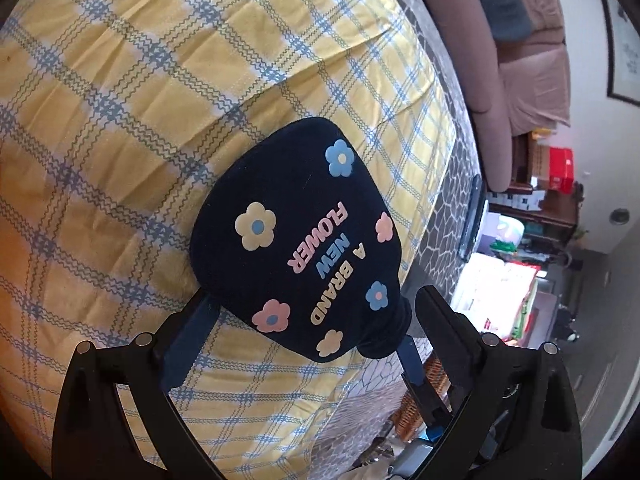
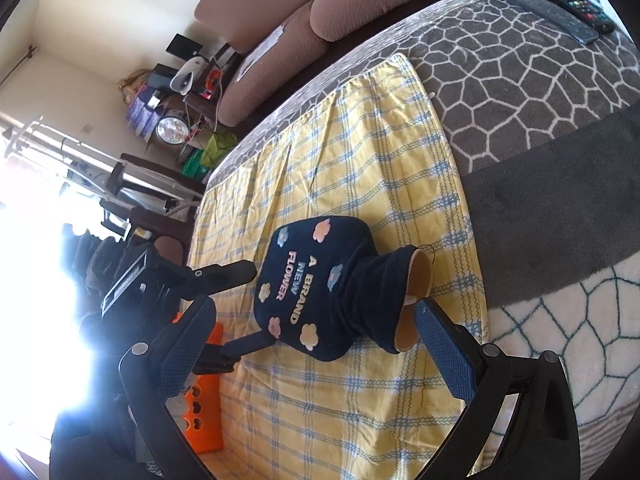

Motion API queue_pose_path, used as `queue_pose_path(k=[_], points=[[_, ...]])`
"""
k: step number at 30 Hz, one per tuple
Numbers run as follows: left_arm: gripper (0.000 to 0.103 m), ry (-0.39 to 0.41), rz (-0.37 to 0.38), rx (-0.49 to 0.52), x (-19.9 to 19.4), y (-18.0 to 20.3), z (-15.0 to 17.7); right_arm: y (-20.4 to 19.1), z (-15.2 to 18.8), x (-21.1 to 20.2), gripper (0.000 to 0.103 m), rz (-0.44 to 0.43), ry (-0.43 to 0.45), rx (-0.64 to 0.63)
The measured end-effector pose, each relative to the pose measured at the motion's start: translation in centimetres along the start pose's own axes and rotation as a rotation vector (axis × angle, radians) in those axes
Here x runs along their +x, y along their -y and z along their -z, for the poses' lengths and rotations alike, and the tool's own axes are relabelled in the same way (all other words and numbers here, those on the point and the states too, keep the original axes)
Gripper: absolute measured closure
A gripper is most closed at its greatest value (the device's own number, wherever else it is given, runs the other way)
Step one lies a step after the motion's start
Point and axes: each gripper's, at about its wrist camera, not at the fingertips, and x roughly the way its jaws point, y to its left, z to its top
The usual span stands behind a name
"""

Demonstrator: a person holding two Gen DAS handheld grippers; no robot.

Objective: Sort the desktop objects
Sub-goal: 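Close the left gripper on the edge of the navy cover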

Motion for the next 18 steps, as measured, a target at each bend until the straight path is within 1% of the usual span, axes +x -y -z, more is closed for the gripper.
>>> queue_pose_path(k=[3, 5, 6, 8, 9, 10, 11, 12, 14, 16, 17, 18], points=[[0.008, 0.01, 0.002, 0.013, 0.4, 0.2, 0.0, -0.3, -0.6, 0.4, 0.001, 0.042, -0.003, -0.033], [0.019, 0.024, -0.017, 0.02, 0.5, 0.3, 0.2, -0.5, -1.0, 0.8, 0.001, 0.036, -0.002, -0.041], [0.022, 0.031, -0.023, 0.023, 0.3, 0.1, 0.2, -0.5, -1.0, 1.1, 0.0, 0.012, -0.004, -0.031], [0.031, 0.043, -0.027, 0.026, 0.4, 0.2, 0.3, -0.2, -0.9, 1.3, 0.0, 0.006, 0.002, -0.009], [0.034, 0.049, -0.03, 0.032, 0.4, 0.3, 0.3, 0.2, -0.8, 1.3, 0.0, -0.004, 0.004, 0.002], [0.036, 0.052, -0.031, 0.035, 0.4, 0.4, 0.3, 0.5, -0.7, 1.1, 0.001, -0.008, 0.009, 0.018], [0.036, 0.053, -0.029, 0.038, 0.5, 0.4, 0.3, 0.7, -0.6, 0.7, 0.001, 0.012, 0.023, 0.024], [0.036, 0.052, -0.029, 0.039, 0.6, 0.5, 0.4, 0.6, -0.6, 0.2, 0.001, 0.033, 0.043, 0.011], [0.036, 0.05, -0.025, 0.042, 0.6, 0.6, 0.3, 0.2, -1.0, -0.4, 0.001, 0.04, 0.062, -0.019], [0.036, 0.049, -0.014, 0.041, 0.3, 0.4, 0.2, 0.1, -1.4, 0.2, 0.002, 0.114, 0.04, -0.042], [0.036, 0.047, -0.004, 0.039, 0.3, 0.4, 0.2, 0.1, -1.5, 0.9, 0.002, 0.17, 0.014, -0.069], [0.036, 0.047, 0.003, 0.038, 0.2, 0.4, 0.2, 0.1, -1.4, 1.7, 0.002, 0.246, -0.02, -0.102]])
